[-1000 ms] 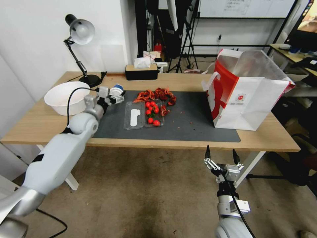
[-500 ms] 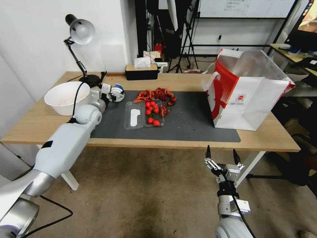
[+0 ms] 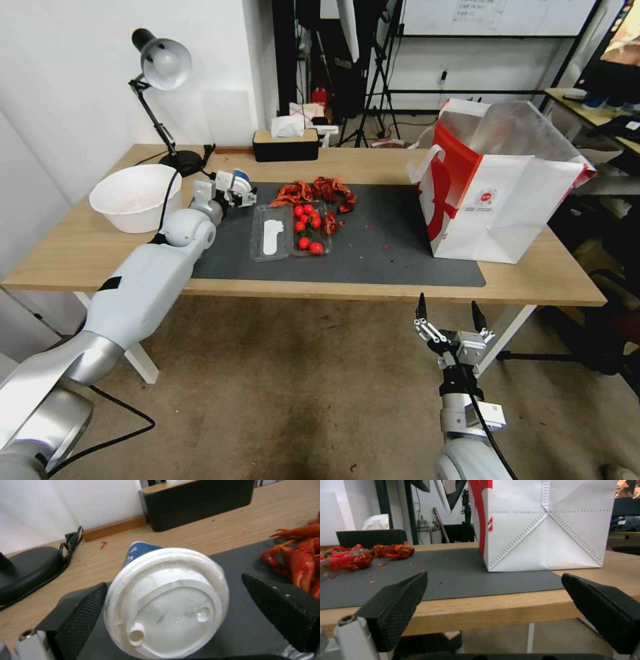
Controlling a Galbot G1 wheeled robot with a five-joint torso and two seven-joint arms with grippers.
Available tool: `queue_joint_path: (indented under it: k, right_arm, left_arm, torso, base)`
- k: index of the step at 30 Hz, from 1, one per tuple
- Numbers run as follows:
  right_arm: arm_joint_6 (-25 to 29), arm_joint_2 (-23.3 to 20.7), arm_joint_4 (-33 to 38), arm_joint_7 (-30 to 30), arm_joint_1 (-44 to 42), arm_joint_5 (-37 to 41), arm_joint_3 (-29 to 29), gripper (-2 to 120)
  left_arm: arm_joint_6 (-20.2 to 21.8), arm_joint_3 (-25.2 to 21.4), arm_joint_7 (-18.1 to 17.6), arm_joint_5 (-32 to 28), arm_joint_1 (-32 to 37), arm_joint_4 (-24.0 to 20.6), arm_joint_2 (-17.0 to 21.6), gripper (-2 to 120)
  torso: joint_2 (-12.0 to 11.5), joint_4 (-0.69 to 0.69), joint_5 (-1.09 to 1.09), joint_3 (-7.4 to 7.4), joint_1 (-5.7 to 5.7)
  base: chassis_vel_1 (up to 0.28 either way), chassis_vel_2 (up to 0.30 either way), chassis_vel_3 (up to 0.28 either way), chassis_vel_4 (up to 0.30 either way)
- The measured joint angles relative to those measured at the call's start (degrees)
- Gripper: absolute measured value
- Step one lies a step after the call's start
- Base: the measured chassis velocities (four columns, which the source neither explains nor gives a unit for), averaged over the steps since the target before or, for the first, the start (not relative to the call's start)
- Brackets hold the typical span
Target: Pick up the trash from the table and place it into the takeout bag.
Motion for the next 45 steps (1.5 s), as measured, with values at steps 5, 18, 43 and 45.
queue_joint_path:
  k: [5, 18, 43, 45]
  right_arm:
    - [0.1, 0.1, -0.2, 0.0, 0.1, 0.0, 0.0, 100]
    - [0.1, 0.3, -0.4, 0.0, 0.3, 0.0, -0.1, 100]
    - [0.4, 0.6, -0.4, 0.2, 0.2, 0.0, -0.1, 100]
    - [0.4, 0.6, -0.3, 0.2, 0.2, 0.0, 0.0, 100]
  left_arm:
    - [0.0, 0.5, -1.3, 0.9, -0.8, 1.2, -0.5, 100]
    - [0.9, 0.9, -2.7, 2.3, -1.1, 2.1, -0.8, 88]
    - [-8.8, 15.6, 2.6, -11.2, -16.3, -10.0, -3.6, 64]
    - [-8.8, 17.5, 2.6, -12.8, -18.4, -10.3, -4.5, 64]
  torso:
    - [0.0, 0.0, 0.0, 0.0, -0.01]
    - [0.0, 0.0, 0.0, 0.0, -0.01]
    - [0.0, -0.02, 0.01, 0.0, -0.01]
    - [0.0, -0.02, 0.04, 0.0, -0.01]
  base:
    - [0.0, 0.0, 0.0, 0.0]
    - [0.0, 0.0, 0.0, 0.0]
    - [0.0, 0.0, 0.0, 0.0]
    - [0.0, 0.0, 0.0, 0.0]
